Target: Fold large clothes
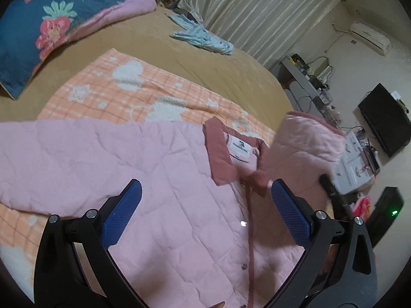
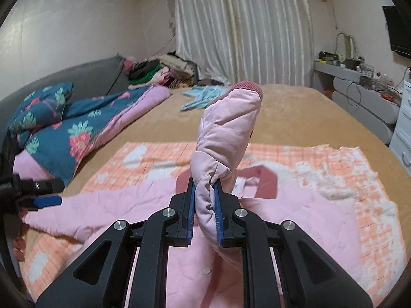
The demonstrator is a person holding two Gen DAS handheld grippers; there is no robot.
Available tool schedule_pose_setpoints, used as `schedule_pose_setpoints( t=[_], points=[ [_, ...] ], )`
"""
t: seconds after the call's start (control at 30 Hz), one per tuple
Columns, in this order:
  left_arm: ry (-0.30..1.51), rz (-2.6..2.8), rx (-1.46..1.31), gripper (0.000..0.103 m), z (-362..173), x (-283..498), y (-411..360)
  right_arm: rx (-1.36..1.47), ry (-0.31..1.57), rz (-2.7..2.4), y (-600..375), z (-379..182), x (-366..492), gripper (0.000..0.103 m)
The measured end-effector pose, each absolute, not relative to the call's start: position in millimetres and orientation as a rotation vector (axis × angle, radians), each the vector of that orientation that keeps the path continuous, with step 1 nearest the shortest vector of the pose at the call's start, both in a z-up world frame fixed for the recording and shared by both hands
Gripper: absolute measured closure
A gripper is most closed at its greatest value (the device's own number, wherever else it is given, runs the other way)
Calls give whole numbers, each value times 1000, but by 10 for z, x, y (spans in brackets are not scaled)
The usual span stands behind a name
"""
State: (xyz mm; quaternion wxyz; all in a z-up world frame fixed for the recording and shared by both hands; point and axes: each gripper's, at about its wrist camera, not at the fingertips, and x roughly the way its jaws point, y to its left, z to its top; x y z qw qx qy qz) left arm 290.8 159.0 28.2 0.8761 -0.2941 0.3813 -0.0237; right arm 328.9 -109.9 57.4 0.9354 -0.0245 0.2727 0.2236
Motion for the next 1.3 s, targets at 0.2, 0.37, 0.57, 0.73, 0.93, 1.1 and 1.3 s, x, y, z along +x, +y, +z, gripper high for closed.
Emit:
schedule_pose_setpoints(
  t=[0.2,0.37,0.57,0.73,0.93,1.1,1.3],
  points=[
    [846,-164,-800,8,32,2923,1612,-91,637,527,-804,175,3178,90],
    [851,-177,-867,8,-101,2887,1643,-134,690,599,-579,-127,3019,85],
    [866,-180,-900,8,-255,2830,1645,-188,766,654,-401,-455,2843,73],
    [909,-195,-955,8,-487,2833,1597,-173,856,736,-320,-644,2759,52],
    [1008,-190,-945,8,-803,2914,1389,-145,851,789,-491,-491,2631,32],
    [1048,-143,-863,21,-988,2982,1230,-134,844,679,-1021,-379,2676,31],
    [1011,-122,-661,89,-864,3049,1037,-79,860,502,-1736,-371,2838,31]
  ],
)
